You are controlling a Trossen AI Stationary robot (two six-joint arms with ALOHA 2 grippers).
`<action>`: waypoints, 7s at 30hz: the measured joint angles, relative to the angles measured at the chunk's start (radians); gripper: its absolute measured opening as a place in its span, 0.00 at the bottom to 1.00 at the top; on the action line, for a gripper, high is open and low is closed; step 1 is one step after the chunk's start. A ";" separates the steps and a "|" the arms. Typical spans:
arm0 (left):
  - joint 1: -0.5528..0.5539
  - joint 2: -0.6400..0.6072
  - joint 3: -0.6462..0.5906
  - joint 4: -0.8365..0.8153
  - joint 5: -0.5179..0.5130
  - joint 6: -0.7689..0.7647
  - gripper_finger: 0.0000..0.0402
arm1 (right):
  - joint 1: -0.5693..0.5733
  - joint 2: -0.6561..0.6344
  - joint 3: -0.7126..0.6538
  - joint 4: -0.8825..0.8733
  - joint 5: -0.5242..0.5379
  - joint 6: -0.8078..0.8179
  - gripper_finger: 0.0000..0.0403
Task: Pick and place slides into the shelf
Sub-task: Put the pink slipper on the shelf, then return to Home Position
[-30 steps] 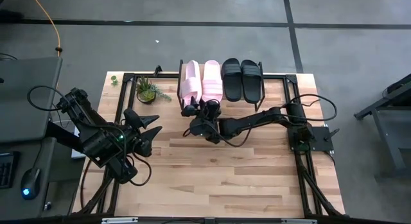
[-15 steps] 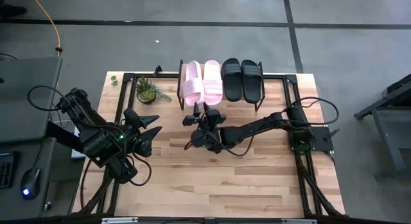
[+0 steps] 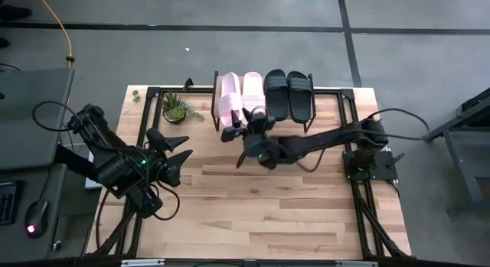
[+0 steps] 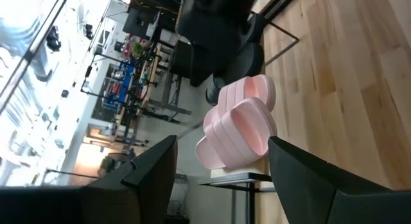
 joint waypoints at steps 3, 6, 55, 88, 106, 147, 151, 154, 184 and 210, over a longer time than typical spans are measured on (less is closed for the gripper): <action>0.000 -0.021 0.000 0.001 0.000 -0.028 0.56 | -0.034 -0.067 0.000 -0.096 -0.143 0.007 0.45; 0.000 -0.049 0.000 0.005 0.007 -0.061 0.56 | -0.068 -0.123 0.000 -0.250 -0.217 0.013 0.45; 0.000 -0.163 0.000 0.118 0.116 -0.154 0.56 | -0.368 -0.048 -0.001 -0.535 -1.043 -0.532 0.45; 0.000 -0.318 0.000 0.085 0.099 -0.153 0.56 | -0.361 -0.140 -0.001 -0.563 -1.127 -0.557 0.45; 0.000 -0.547 0.000 0.200 0.152 -0.069 0.56 | -0.238 -0.523 -0.020 -0.577 -1.155 -0.698 0.45; 0.386 -0.598 -0.348 0.964 0.662 0.315 0.56 | -0.383 -1.063 -0.619 -0.197 -1.264 -0.731 0.45; 0.566 -0.576 -0.342 1.035 0.835 0.385 0.56 | -0.383 -1.063 -0.619 -0.197 -1.264 -0.713 0.45; 0.660 -0.575 -0.340 1.058 0.905 0.413 0.56 | -0.383 -1.065 -0.619 -0.198 -1.264 -0.688 0.45; 0.786 -0.803 -0.485 0.953 0.965 0.397 0.56 | -0.380 -1.456 -0.619 -0.465 -1.351 -0.726 0.45; 0.786 -0.820 -0.499 1.020 1.012 0.432 0.56 | -0.380 -1.827 -1.029 -0.155 -1.382 -0.625 0.45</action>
